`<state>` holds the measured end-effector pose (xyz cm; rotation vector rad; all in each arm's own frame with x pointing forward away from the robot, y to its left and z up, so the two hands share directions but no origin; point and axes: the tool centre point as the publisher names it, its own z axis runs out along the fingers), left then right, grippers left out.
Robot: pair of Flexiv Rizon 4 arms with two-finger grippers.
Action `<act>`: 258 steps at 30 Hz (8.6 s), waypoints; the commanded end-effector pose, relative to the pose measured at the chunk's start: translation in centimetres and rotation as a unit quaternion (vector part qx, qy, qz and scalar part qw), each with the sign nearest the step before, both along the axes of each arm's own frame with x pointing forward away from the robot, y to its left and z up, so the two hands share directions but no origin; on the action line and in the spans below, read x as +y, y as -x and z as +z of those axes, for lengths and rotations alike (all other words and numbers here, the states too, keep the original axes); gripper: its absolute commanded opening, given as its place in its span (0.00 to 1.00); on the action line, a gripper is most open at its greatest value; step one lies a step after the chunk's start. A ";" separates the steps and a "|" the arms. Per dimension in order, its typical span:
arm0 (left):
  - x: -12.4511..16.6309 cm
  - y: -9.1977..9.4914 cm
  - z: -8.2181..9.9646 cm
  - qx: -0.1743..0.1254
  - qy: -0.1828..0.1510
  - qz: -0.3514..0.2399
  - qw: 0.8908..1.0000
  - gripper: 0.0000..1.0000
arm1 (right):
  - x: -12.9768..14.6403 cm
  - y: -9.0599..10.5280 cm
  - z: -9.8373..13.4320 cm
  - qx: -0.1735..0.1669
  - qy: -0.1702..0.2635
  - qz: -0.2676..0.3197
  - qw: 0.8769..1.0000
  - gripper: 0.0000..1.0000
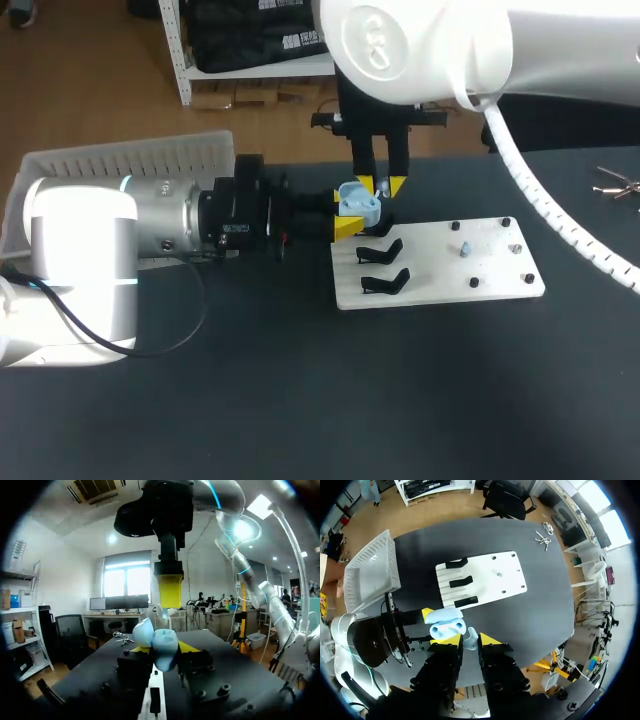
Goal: Pick up each earbud case from the left stands, insert the matching earbuds, close the lid, and place the case in the box.
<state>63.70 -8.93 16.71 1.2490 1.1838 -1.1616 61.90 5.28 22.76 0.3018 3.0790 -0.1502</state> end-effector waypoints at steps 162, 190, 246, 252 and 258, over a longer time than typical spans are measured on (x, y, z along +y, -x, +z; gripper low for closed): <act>0.0 -0.1 -0.1 -0.001 0.001 0.000 1.000 0.00 | -12.9 -8.2 -15.4 -0.005 -0.086 0.075 0.993 0.50; 0.0 -0.1 -0.1 -0.001 0.001 0.000 1.000 0.00 | -14.6 -8.6 -19.3 -0.012 -0.104 0.086 0.991 0.39; 0.0 -0.1 -0.1 -0.001 0.001 0.000 1.000 0.00 | -14.4 -8.2 -15.8 -0.016 -0.120 0.060 0.991 0.00; 0.0 -0.1 -0.1 -0.001 0.001 0.000 1.000 0.00 | -14.4 -7.1 -10.8 -0.010 -0.108 0.042 0.993 0.00; 0.0 -0.1 -0.1 -0.001 0.001 0.000 1.000 0.00 | -13.6 -5.4 -4.4 -0.033 -0.119 0.039 0.992 0.00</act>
